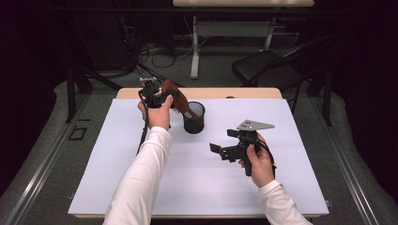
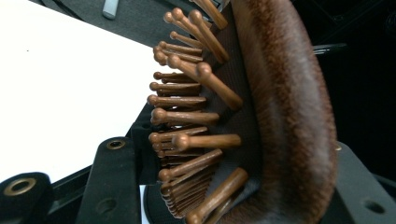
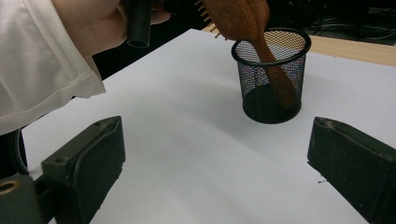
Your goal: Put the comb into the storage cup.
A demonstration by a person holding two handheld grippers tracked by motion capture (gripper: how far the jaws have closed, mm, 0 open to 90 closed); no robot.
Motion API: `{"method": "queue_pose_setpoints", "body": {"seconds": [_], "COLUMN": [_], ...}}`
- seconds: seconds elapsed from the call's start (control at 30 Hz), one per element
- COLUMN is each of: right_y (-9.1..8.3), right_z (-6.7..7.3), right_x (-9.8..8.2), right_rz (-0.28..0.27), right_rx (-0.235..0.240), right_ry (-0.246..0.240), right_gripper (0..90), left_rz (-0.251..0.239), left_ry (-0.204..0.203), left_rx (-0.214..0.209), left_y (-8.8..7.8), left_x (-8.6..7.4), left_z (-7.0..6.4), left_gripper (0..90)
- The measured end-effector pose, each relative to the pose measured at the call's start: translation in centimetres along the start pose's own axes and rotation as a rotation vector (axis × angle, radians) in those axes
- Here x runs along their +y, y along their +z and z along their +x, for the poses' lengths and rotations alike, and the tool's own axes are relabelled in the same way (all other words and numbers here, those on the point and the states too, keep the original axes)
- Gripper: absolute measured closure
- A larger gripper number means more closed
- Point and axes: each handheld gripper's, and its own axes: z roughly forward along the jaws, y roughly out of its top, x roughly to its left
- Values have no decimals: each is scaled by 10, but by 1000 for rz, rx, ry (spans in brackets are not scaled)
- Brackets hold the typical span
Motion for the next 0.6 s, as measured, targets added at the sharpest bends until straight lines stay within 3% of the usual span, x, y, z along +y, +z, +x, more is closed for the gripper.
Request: {"method": "queue_pose_setpoints", "body": {"seconds": [0.47,0.6], "right_y": [2,2], "right_z": [1,1], "right_x": [-1,-1], "right_rz": [10,10], "right_rx": [0,1], "right_ry": [1,-1], "right_gripper": [38,39], "left_rz": [-3,4], "left_ry": [7,36], "left_rx": [-20,-34], "left_y": [0,0], "left_x": [-1,-1], "left_z": [5,6], "left_gripper": [483,480]}}
